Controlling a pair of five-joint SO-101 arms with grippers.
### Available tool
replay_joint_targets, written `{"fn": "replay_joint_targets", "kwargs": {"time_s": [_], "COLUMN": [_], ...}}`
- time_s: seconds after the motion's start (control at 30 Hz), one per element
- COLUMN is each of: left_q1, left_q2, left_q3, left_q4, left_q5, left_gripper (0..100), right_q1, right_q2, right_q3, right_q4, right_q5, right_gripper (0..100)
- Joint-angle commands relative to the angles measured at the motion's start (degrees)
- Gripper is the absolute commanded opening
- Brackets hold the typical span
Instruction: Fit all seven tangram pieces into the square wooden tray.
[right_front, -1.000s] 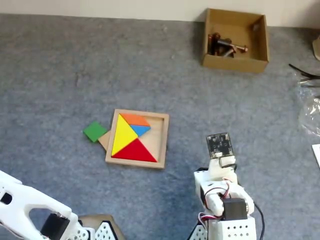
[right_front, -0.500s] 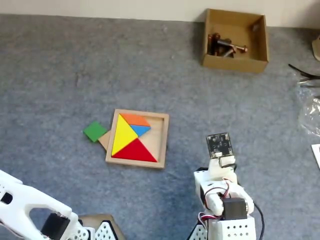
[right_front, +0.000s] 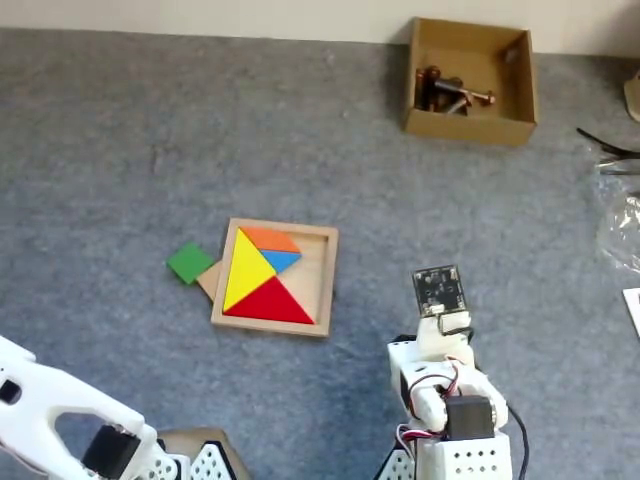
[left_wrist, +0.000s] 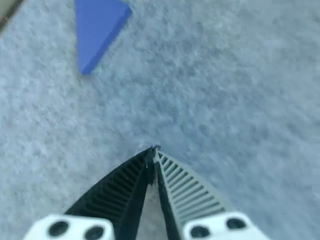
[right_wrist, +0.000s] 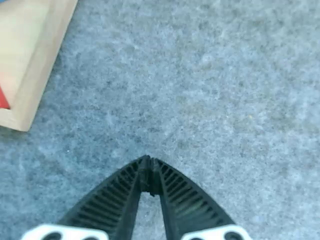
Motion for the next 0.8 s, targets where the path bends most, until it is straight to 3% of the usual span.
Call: {"fn": "replay_joint_targets", "kwargs": {"time_s": [0.0, 0.4, 0.6, 0.77], "left_q1": [3.1, 11.5, 14.5, 15.6], "left_q2": [-4.3, -13.1, -13.4, -13.7], "left_q3": [-0.9, -0.8, -0.8, -0.9], "left_q4": [4.9, 23.1, 23.8, 23.9], "left_q5": [0.8, 0.8, 1.1, 8.9], "left_gripper": [1, 1, 1, 1], "right_q1": [-0.6, -0.6, -0.6, -0.6], "right_q2": [-0.5, -0.5, -0.5, -0.5], "right_q3": [6.7, 6.7, 6.7, 6.7], "right_q4": [-1.0, -1.0, -1.0, -1.0], "right_q5": [-0.4, -0.4, -0.4, -0.4], "right_gripper": [0.5, 0.5, 0.5, 0.5]}}
